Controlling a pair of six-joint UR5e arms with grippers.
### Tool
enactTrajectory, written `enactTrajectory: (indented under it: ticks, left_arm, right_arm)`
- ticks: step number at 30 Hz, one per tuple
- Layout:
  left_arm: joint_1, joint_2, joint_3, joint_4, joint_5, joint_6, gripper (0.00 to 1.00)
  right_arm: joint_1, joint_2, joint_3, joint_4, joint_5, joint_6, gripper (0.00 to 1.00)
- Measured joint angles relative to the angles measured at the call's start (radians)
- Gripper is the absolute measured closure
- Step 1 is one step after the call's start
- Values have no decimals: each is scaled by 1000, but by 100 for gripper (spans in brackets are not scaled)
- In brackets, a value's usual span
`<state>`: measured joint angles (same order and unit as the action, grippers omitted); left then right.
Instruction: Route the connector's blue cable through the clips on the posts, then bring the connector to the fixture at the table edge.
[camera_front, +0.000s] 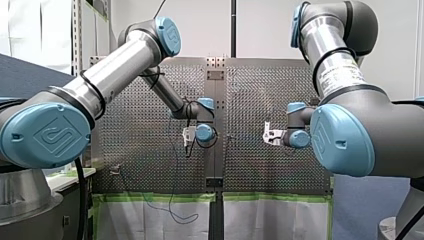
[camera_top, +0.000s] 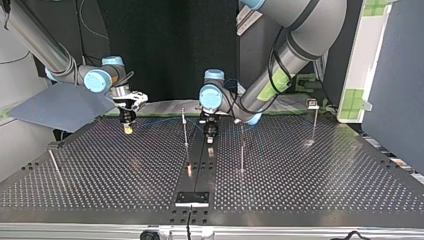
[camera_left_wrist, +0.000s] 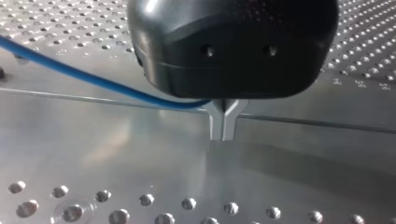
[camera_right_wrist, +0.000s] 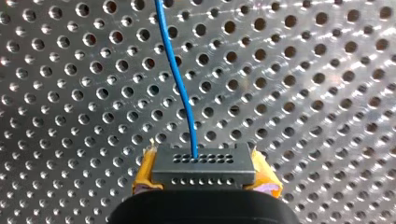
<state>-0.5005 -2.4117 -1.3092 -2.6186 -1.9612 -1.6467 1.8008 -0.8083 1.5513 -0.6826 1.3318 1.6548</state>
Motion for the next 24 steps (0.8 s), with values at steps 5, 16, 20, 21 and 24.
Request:
enactTrajectory:
  ticks: [5, 16, 20, 21, 24]
  left_arm:
    - [0, 0, 0, -3, -9, -1, 100]
    - [-1, 0, 1, -6, -12, -1, 100]
    - [-1, 0, 1, -6, -12, -1, 100]
    - [-1, 0, 0, -6, -12, -1, 86]
    - [-1, 0, 0, -6, -11, -2, 69]
  right_arm:
    - [2, 12, -24, 5, -7, -2, 100]
    - [2, 17, -41, 4, -41, 0, 100]
    - [2, 17, -44, 4, -48, 2, 100]
    - [2, 17, -45, 4, -48, 2, 100]
    - [2, 17, -47, 4, -52, 2, 100]
